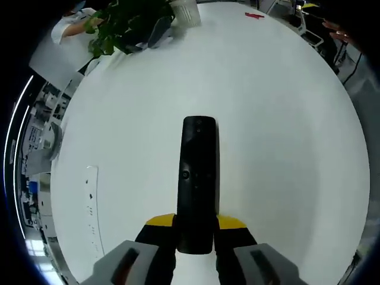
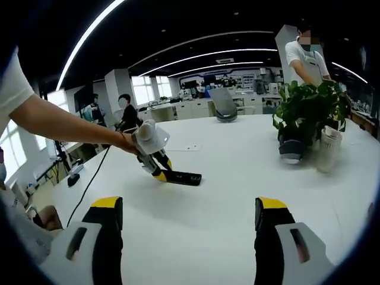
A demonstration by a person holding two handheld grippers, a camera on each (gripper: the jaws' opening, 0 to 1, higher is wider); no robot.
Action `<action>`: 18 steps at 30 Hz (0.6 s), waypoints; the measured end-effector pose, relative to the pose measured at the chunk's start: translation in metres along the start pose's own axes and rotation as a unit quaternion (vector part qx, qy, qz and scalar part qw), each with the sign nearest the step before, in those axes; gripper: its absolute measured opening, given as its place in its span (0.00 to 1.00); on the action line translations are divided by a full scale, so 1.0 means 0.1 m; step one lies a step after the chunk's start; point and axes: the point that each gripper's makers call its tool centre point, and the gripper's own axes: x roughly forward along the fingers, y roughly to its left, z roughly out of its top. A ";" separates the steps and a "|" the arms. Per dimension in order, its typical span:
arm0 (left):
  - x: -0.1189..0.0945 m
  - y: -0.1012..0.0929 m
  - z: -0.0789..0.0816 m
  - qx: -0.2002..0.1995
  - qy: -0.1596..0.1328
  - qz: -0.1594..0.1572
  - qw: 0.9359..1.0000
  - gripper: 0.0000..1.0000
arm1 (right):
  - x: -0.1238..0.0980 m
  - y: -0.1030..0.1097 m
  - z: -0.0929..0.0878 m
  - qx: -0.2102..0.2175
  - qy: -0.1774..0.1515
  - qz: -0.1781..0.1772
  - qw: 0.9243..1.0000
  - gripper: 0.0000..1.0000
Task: Press the specified remote control buttons in sequence, fully releasing each button before pressing the next.
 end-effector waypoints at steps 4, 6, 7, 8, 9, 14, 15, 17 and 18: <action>-0.01 -0.01 0.00 0.013 -0.017 0.016 1.000 0.24 | 0.00 0.01 0.02 -0.009 -0.001 0.000 1.000 0.96; -0.02 0.00 -0.01 0.007 -0.030 0.028 0.999 0.24 | -0.01 0.02 0.03 -0.008 -0.005 0.001 1.000 0.96; -0.02 0.00 -0.01 -0.001 -0.034 0.032 0.999 0.24 | -0.01 0.02 0.03 -0.009 -0.004 0.002 1.000 0.96; -0.03 0.01 -0.02 -0.017 -0.039 0.034 0.999 0.24 | -0.01 0.02 0.03 -0.009 -0.004 0.001 1.000 0.97; -0.03 0.01 -0.02 -0.028 -0.043 0.034 0.998 0.24 | -0.02 0.02 0.04 -0.008 -0.006 0.001 1.000 0.97; -0.06 0.08 -0.04 -0.058 -0.054 0.065 0.995 0.32 | -0.02 0.03 0.08 -0.019 -0.013 -0.001 1.000 0.99; -0.07 0.10 -0.05 -0.065 -0.054 0.074 0.994 0.33 | -0.02 0.03 0.07 -0.020 -0.011 -0.001 1.000 0.99; -0.08 0.12 -0.07 -0.088 -0.057 0.085 0.991 0.37 | -0.02 0.04 0.07 -0.020 -0.010 0.000 1.000 0.99; -0.10 0.11 -0.08 -0.096 -0.057 0.084 0.990 0.39 | -0.02 0.04 0.07 -0.021 -0.011 -0.001 1.000 0.99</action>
